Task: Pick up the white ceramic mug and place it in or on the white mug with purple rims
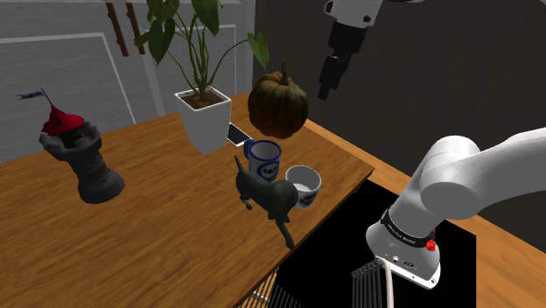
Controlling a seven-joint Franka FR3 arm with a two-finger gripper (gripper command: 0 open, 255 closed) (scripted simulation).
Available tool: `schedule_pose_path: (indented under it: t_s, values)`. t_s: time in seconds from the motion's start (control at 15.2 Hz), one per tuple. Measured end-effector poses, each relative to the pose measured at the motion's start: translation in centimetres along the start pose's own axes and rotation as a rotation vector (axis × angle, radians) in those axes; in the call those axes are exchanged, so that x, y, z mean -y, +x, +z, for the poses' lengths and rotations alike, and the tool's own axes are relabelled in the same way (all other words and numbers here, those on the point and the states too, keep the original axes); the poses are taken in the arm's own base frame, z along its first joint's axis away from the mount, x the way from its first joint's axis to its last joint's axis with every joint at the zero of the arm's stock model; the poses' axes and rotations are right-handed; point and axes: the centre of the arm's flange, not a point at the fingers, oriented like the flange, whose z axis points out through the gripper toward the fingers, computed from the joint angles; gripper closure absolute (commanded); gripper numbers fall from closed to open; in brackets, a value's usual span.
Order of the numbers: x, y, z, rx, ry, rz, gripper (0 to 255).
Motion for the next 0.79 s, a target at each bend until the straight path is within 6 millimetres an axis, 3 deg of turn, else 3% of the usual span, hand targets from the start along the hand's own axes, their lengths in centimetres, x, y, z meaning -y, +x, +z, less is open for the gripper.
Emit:
schedule_pose_path:
  t_s: [0.26, 0.79]
  values:
    - [0.9, -0.5, 2.4, 0.0, 0.002, 0.0, 0]
    - [4.1, -2.6, 12.3, -0.001, 0.009, -0.001, 0]
